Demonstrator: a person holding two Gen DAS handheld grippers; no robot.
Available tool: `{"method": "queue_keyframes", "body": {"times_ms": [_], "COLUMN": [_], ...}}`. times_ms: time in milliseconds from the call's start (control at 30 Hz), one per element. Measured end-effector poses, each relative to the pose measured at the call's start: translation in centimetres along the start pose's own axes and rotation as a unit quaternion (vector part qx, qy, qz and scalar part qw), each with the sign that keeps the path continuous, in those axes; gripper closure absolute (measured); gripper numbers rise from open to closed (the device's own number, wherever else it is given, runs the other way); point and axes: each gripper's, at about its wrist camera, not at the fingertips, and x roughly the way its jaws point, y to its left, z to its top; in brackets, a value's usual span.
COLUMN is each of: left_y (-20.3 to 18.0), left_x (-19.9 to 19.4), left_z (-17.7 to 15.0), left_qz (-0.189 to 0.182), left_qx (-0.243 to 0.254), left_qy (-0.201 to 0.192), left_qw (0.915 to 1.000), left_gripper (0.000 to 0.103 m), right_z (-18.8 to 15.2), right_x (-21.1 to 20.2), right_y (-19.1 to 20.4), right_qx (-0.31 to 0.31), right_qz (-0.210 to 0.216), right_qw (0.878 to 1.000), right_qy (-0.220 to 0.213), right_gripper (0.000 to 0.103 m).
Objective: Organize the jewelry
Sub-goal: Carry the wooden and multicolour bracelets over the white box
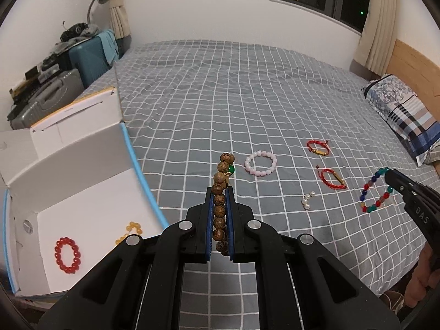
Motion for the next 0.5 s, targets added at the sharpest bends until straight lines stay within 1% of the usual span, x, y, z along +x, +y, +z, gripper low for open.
{"method": "queue_keyframes", "body": {"times_ms": [200, 500], "left_y": [2.1, 5.8], "left_x": [-1.8, -3.3], "left_z": [0.0, -0.2], "left_qz": [0.011, 0.03], "left_qx": [-0.009, -0.028], "left_qy": [-0.008, -0.012], "left_qw": [0.9999, 0.9991], "left_gripper": [0.096, 0.096], "right_z": [0.5, 1.3], "right_x": [-0.2, -0.2], "right_y": [2.2, 6.1], "right_qx": [-0.01, -0.025], "right_qz": [0.004, 0.017], "right_qw": [1.0, 1.0], "right_qy": [-0.003, -0.004], "right_gripper": [0.094, 0.094]}}
